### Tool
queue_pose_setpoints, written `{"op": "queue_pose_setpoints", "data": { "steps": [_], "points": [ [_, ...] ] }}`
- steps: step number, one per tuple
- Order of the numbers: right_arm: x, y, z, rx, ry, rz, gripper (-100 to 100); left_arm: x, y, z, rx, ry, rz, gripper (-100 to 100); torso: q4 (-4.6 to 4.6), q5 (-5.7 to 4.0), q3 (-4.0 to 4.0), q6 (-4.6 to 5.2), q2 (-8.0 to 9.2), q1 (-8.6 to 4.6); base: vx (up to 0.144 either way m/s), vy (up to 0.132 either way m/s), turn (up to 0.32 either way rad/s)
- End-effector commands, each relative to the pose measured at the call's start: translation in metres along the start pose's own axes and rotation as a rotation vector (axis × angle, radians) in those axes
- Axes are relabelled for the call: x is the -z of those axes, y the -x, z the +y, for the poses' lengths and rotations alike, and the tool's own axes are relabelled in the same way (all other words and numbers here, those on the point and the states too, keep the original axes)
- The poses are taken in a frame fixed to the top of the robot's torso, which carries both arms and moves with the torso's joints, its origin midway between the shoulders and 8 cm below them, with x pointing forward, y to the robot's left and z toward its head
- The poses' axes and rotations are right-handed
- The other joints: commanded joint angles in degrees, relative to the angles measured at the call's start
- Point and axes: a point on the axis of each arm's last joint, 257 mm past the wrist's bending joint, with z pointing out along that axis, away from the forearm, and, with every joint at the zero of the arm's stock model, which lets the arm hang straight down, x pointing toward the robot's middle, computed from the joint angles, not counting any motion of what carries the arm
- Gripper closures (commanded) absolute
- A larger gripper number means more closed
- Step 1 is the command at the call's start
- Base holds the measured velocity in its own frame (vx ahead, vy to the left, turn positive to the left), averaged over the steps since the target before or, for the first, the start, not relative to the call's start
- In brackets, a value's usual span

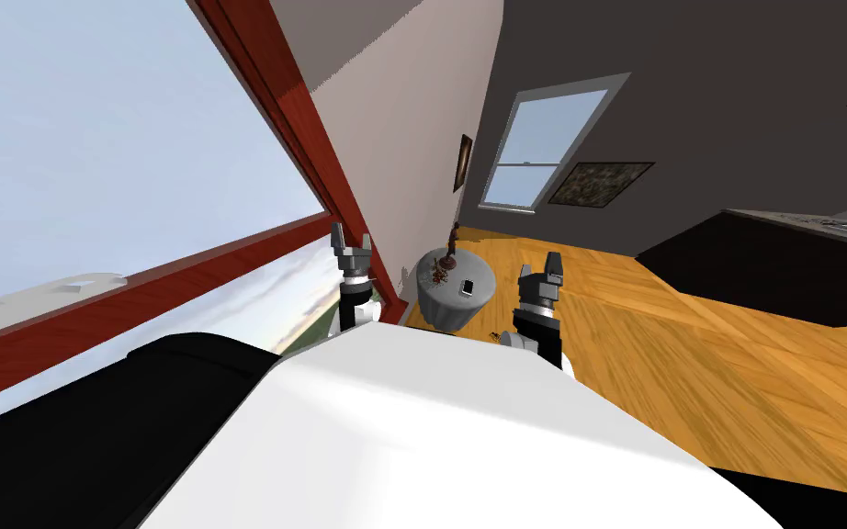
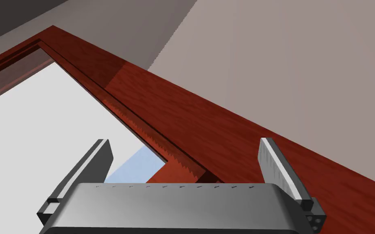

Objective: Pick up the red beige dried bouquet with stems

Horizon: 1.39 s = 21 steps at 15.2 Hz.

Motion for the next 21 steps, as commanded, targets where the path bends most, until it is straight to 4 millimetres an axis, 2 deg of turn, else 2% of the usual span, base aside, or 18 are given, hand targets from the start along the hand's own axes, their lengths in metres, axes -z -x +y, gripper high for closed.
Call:
{"op": "queue_pose_setpoints", "data": {
  "steps": [1, 6, 8, 9, 12, 13, 14, 16, 17, 18, 19, 21],
  "points": [
    [0.0, -0.001, -0.004, -0.01, -0.005, 0.026, -100, 0.0, 0.0, 0.0, 0.0, 0.0, 0.0, 0, 0.0, 0.0, 0.0, 0.0, 0.0, 0.0, -0.006, -0.003, 0.089],
    [0.002, 0.001, -0.019, -0.082, -0.034, 0.069, -100, 0.0, 0.0, 0.0, 0.0, 0.0, 0.0, 0, 0.02, -0.03, 0.06, -0.04, 0.11, -0.12, -0.027, -0.02, 0.171],
    [0.004, 0.005, -0.035, -0.15, -0.069, 0.086, -100, 0.0, 0.0, 0.0, 0.0, 0.0, 0.0, 0, 0.03, -0.03, 0.08, -0.03, 0.14, -0.14, -0.041, -0.025, 0.241],
    [0.004, 0.006, -0.035, -0.173, -0.069, 0.08, -100, 0.0, 0.0, 0.0, 0.0, 0.0, 0.0, 0, 0.03, -0.03, 0.09, -0.05, 0.16, -0.15, -0.04, -0.033, 0.236],
    [0.007, 0.014, -0.055, -0.263, -0.114, 0.081, -100, 0.0, 0.0, 0.0, 0.0, 0.0, 0.0, 0, 0.03, -0.04, 0.09, -0.02, 0.15, -0.18, -0.039, -0.035, 0.246],
    [0.007, 0.016, -0.055, -0.293, -0.115, 0.072, -100, 0.0, 0.0, 0.0, 0.0, 0.0, 0.0, 0, 0.03, -0.04, 0.08, -0.04, 0.14, -0.2, -0.035, -0.038, 0.21],
    [0.009, 0.02, -0.066, -0.32, -0.139, 0.073, -100, 0.0, 0.0, 0.0, 0.0, 0.0, 0.0, 0, 0.03, -0.05, 0.08, -0.02, 0.14, -0.2, -0.035, -0.031, 0.299],
    [0.009, 0.022, -0.066, -0.362, -0.14, 0.061, -100, 0.0, 0.0, 0.0, 0.0, 0.0, 0.0, 0, 0.03, -0.04, 0.07, -0.03, 0.11, -0.19, -0.027, -0.027, 0.17],
    [0.011, 0.028, -0.078, -0.411, -0.166, 0.052, -100, 0.0, 0.0, 0.0, 0.0, 0.0, 0.0, 0, 0.02, -0.04, 0.05, 0.0, 0.09, -0.17, -0.032, -0.019, 0.242],
    [0.011, 0.03, -0.078, -0.436, -0.166, 0.043, -100, 0.0, 0.0, 0.0, 0.0, 0.0, 0.0, 0, 0.02, -0.04, 0.05, -0.05, 0.1, -0.15, -0.036, -0.025, 0.26],
    [0.013, 0.036, -0.09, -0.464, -0.192, 0.036, -100, 0.0, 0.0, 0.0, 0.0, 0.0, 0.0, 0, 0.02, -0.03, 0.06, -0.03, 0.1, -0.15, -0.045, -0.027, 0.335],
    [0.013, 0.038, -0.091, -0.515, -0.193, 0.02, -100, 0.0, 0.0, 0.0, 0.001, 0.0, 0.001, 0, 0.03, -0.02, 0.08, -0.09, 0.13, -0.13, -0.032, -0.032, 0.182]
  ]
}}
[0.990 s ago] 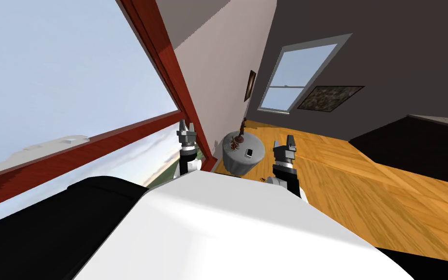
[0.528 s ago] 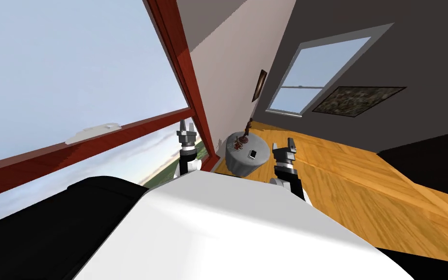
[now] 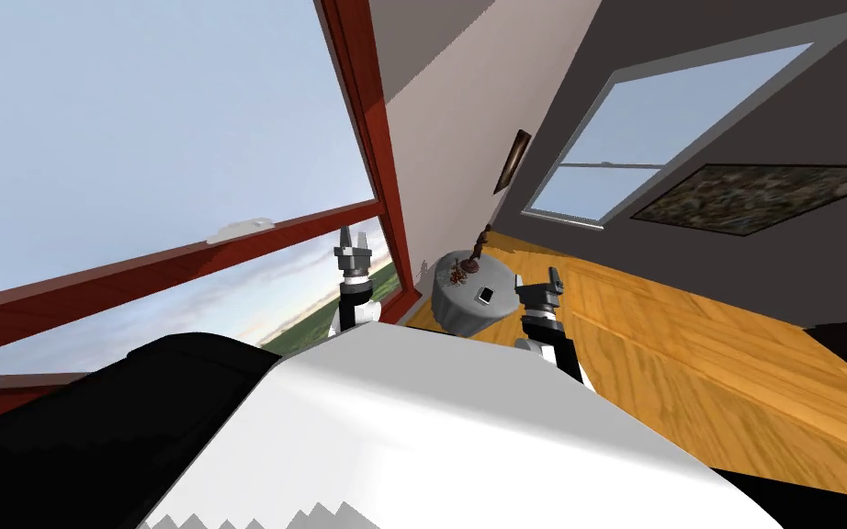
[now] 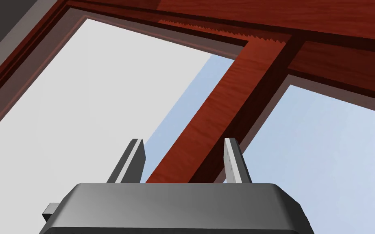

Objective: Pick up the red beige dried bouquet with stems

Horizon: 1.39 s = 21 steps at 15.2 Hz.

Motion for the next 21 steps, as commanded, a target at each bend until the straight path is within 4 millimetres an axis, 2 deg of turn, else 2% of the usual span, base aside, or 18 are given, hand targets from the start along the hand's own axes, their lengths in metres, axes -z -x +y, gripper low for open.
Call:
{"op": "queue_pose_setpoints", "data": {
  "steps": [1, 3, 4, 6, 7, 9, 10, 12, 13, 15, 16, 18, 19, 21],
  "points": [
    [0.001, 0.015, -0.009, -0.075, -0.025, -0.024, -100, 0.0, 0.0, 0.0, 0.0, 0.0, 0.0, 0, 0.0, 0.0, 0.0, 0.0, 0.0, 0.0, -0.027, -0.027, 0.251],
    [0.001, 0.017, -0.008, -0.116, -0.021, -0.033, -100, 0.0, 0.0, 0.0, 0.0, 0.0, 0.0, 0, 0.0, 0.01, 0.0, -0.04, -0.01, 0.02, -0.028, -0.03, 0.198],
    [0.003, 0.03, -0.016, -0.164, -0.041, -0.054, -100, 0.0, 0.0, 0.0, 0.0, 0.0, 0.0, 0, -0.01, 0.01, -0.01, 0.0, -0.02, 0.03, -0.022, -0.026, 0.25],
    [0.003, 0.033, -0.016, -0.206, -0.037, -0.064, -100, 0.0, 0.0, 0.0, 0.0, 0.0, 0.0, 0, -0.01, 0.01, -0.02, -0.03, -0.03, 0.02, -0.029, -0.03, 0.183],
    [0.005, 0.047, -0.024, -0.256, -0.054, -0.089, -100, 0.0, 0.0, 0.0, 0.0, 0.0, 0.0, 0, -0.01, 0.01, -0.02, 0.0, -0.03, 0.03, -0.03, -0.026, 0.291],
    [0.005, 0.049, -0.023, -0.3, -0.049, -0.1, -100, 0.0, 0.0, 0.0, 0.0, 0.0, 0.0, 0, 0.0, 0.0, 0.0, -0.03, 0.01, 0.0, -0.039, -0.034, 0.196],
    [0.008, 0.064, -0.031, -0.344, -0.065, -0.127, -100, 0.0, 0.0, 0.0, 0.0, 0.0, 0.0, 0, 0.0, 0.0, 0.0, -0.01, 0.0, 0.02, -0.042, -0.028, 0.321],
    [0.008, 0.067, -0.031, -0.397, -0.057, -0.14, -100, 0.0, 0.0, 0.0, 0.0, 0.0, 0.0, 0, 0.0, 0.0, 0.01, -0.04, 0.03, 0.0, -0.035, -0.032, 0.236],
    [0.011, 0.082, -0.039, -0.432, -0.071, -0.169, -100, 0.0, 0.0, 0.0, 0.0, 0.0, 0.0, 0, 0.0, 0.0, -0.01, 0.0, -0.01, 0.02, -0.027, -0.028, 0.257],
    [0.012, 0.085, -0.038, -0.497, -0.061, -0.184, -100, 0.0, 0.0, 0.0, 0.0, 0.0, 0.0, 0, -0.01, 0.0, -0.03, -0.04, -0.05, -0.01, -0.024, -0.034, 0.209],
    [0.015, 0.1, -0.046, -0.53, -0.072, -0.215, -100, 0.0, 0.0, 0.0, 0.0, 0.0, 0.0, 0, -0.01, 0.0, -0.03, 0.0, -0.05, 0.0, -0.022, -0.029, 0.27],
    [0.016, 0.104, -0.046, -0.598, -0.06, -0.232, -100, 0.0, 0.0, 0.0, 0.0, 0.0, 0.0, 0, -0.02, 0.0, -0.05, -0.05, -0.08, -0.03, -0.017, -0.037, 0.259],
    [0.02, 0.119, -0.053, -0.629, -0.068, -0.264, -100, 0.0, 0.0, 0.0, 0.0, 0.0, 0.0, 0, -0.02, 0.0, -0.05, -0.01, -0.09, -0.02, -0.04, -0.027, 0.307],
    [0.021, 0.123, -0.053, -0.699, -0.053, -0.282, -100, 0.0, 0.0, 0.0, 0.0, 0.0, 0.0, 0, -0.01, 0.0, -0.03, -0.04, -0.06, -0.03, -0.022, -0.04, 0.231]
  ]
}}
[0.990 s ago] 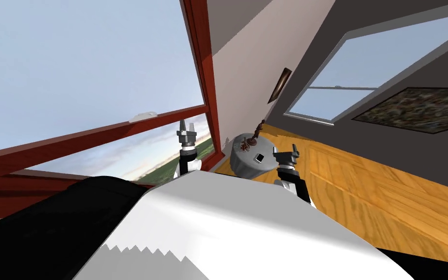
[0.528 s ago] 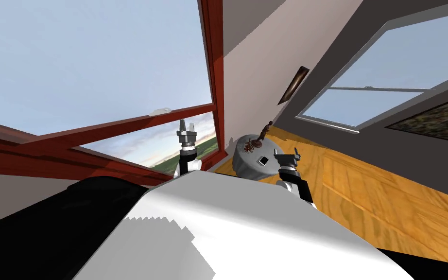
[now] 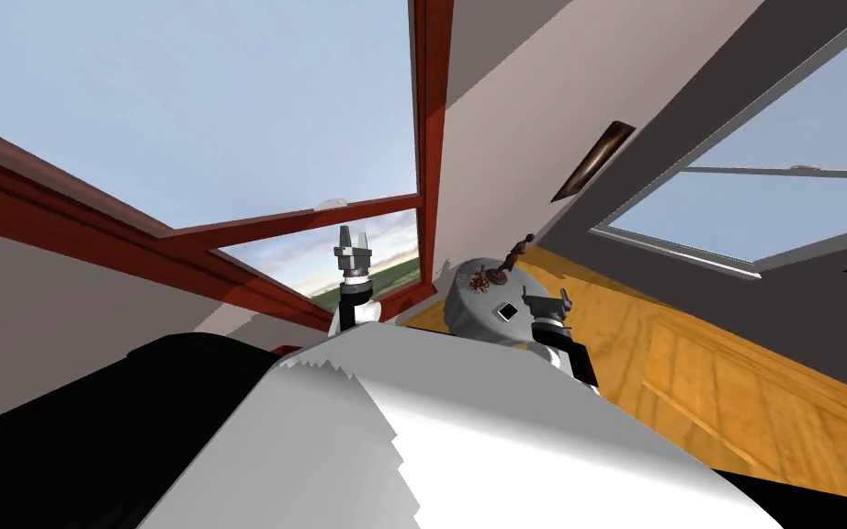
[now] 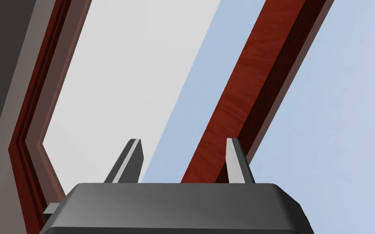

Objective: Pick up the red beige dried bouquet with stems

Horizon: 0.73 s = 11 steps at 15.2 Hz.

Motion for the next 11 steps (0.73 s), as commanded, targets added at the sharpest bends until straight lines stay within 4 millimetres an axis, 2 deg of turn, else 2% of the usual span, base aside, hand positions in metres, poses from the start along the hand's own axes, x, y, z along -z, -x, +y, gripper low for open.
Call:
{"op": "queue_pose_setpoints", "data": {
  "steps": [1, 2, 4, 5, 7, 8, 9, 11],
  "points": [
    [0.0, 0.005, 0.002, -0.045, 0.005, -0.012, -100, 0.0, 0.0, 0.0, 0.0, 0.0, 0.0, 0, 0.0, 0.0, 0.0, 0.0, 0.0, 0.0, -0.004, -0.024, 0.002],
    [0.0, 0.023, 0.007, -0.098, 0.011, -0.048, -100, 0.0, 0.0, 0.0, 0.0, 0.0, 0.0, 0, -0.01, 0.0, -0.02, 0.02, -0.03, 0.03, -0.015, -0.02, 0.339],
    [0.0, 0.025, 0.009, -0.152, 0.02, -0.057, -100, 0.0, 0.0, 0.0, 0.0, 0.0, 0.0, 0, -0.01, 0.01, -0.02, -0.04, -0.02, 0.02, -0.023, -0.035, 0.229],
    [0.001, 0.043, 0.014, -0.194, 0.028, -0.091, -100, 0.0, 0.0, 0.0, 0.0, 0.0, 0.0, 0, -0.01, 0.0, -0.01, 0.01, -0.01, 0.01, -0.026, -0.033, 0.347],
    [0.002, 0.046, 0.016, -0.261, 0.041, -0.101, -100, 0.0, 0.0, 0.0, 0.0, 0.0, 0.0, 0, 0.0, 0.0, -0.01, -0.04, -0.01, -0.03, -0.025, -0.045, 0.215],
    [0.003, 0.063, 0.021, -0.296, 0.052, -0.135, -100, 0.0, 0.0, 0.0, 0.0, 0.0, 0.0, 0, 0.0, -0.01, -0.01, 0.01, 0.0, -0.03, -0.032, -0.032, 0.323],
    [0.004, 0.065, 0.022, -0.336, 0.059, -0.139, -100, 0.0, 0.0, 0.0, 0.0, 0.0, 0.0, 0, 0.0, -0.01, 0.0, -0.07, 0.0, -0.01, -0.038, -0.039, 0.352],
    [0.004, 0.066, 0.023, -0.37, 0.067, -0.145, -100, 0.0, 0.0, 0.0, 0.0, 0.0, 0.0, 0, 0.0, -0.01, 0.01, 0.01, 0.02, -0.02, -0.024, -0.031, 0.046]
  ]
}}
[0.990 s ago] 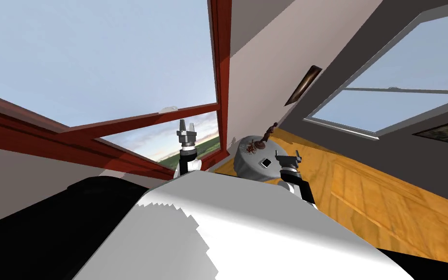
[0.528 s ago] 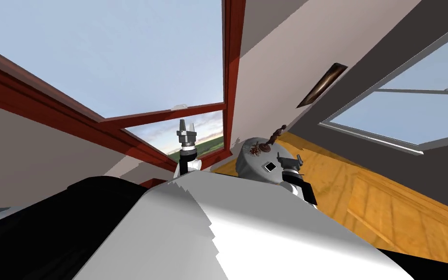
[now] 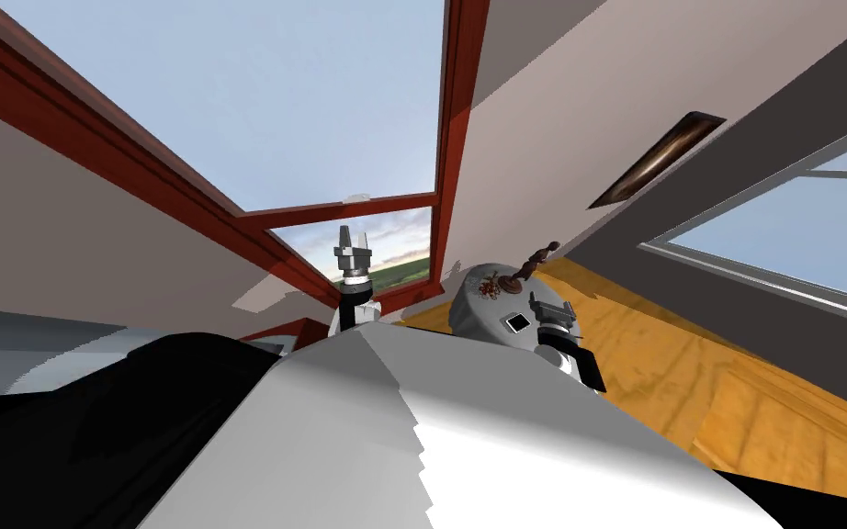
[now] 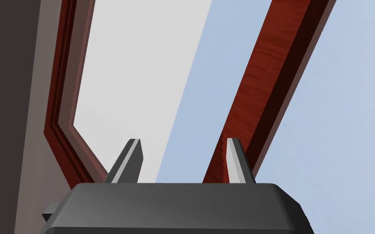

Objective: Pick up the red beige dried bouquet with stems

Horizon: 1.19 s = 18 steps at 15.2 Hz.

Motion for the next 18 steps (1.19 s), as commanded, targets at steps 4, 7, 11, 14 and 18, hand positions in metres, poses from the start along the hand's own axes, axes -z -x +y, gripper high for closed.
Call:
{"op": "queue_pose_setpoints", "data": {
  "steps": [4, 7, 11, 14, 18],
  "points": [
    [0.0, 0.033, 0.028, -0.172, 0.058, -0.073, -100, 0.0, 0.0, 0.0, 0.0, 0.0, 0.0, 0, 0.0, 0.0, -0.01, -0.03, -0.02, -0.01, -0.026, -0.03, 0.288],
    [0.001, 0.049, 0.042, -0.277, 0.097, -0.106, -100, 0.0, 0.0, 0.0, 0.0, 0.0, 0.0, 0, 0.0, -0.01, -0.01, -0.02, -0.01, -0.07, -0.033, -0.043, 0.227],
    [0.003, 0.066, 0.057, -0.409, 0.145, -0.136, -100, 0.0, 0.0, 0.0, 0.0, 0.0, 0.0, 0, -0.01, 0.0, -0.02, 0.0, -0.04, -0.01, -0.025, -0.03, 0.184],
    [0.006, 0.081, 0.07, -0.5, 0.188, -0.16, -100, 0.0, 0.0, 0.0, 0.0, 0.0, 0.0, 0, -0.01, 0.0, -0.02, -0.03, -0.04, -0.02, -0.029, -0.031, 0.284],
    [0.011, 0.097, 0.084, -0.626, 0.242, -0.18, -100, 0.0, 0.0, 0.0, 0.0, 0.0, 0.0, 0, -0.01, 0.0, -0.01, 0.01, -0.03, -0.02, -0.032, -0.031, 0.175]
  ]
}}
